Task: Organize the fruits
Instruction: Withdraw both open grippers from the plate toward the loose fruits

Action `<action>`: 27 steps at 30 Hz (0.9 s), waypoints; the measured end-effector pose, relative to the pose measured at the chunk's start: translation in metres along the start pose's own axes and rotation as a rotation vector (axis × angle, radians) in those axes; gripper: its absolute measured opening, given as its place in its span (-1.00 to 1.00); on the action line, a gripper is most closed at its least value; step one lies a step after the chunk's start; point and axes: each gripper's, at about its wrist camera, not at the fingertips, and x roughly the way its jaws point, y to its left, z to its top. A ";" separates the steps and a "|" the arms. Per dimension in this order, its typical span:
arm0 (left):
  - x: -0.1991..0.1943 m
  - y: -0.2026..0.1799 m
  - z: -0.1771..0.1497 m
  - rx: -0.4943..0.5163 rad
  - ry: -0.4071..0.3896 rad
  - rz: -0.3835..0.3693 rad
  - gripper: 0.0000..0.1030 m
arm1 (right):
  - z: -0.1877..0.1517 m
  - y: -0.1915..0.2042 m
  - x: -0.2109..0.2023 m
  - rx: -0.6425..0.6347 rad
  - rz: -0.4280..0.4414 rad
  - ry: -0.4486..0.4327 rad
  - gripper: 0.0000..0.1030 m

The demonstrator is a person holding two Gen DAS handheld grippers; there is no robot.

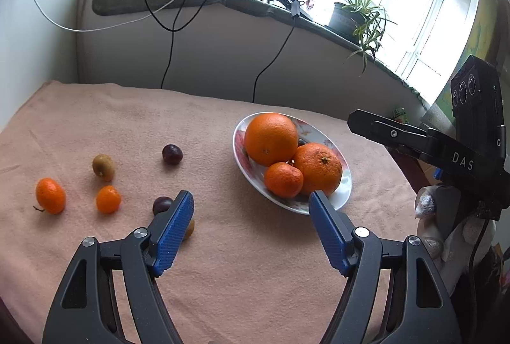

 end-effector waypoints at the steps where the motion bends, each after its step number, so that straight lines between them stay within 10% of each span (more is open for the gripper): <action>1: -0.003 0.004 0.000 -0.003 -0.006 0.012 0.46 | -0.002 0.005 0.000 -0.008 0.007 0.001 0.61; 27: -0.051 0.143 -0.021 -0.228 -0.058 0.197 0.41 | -0.046 0.107 0.052 -0.193 0.124 0.171 0.58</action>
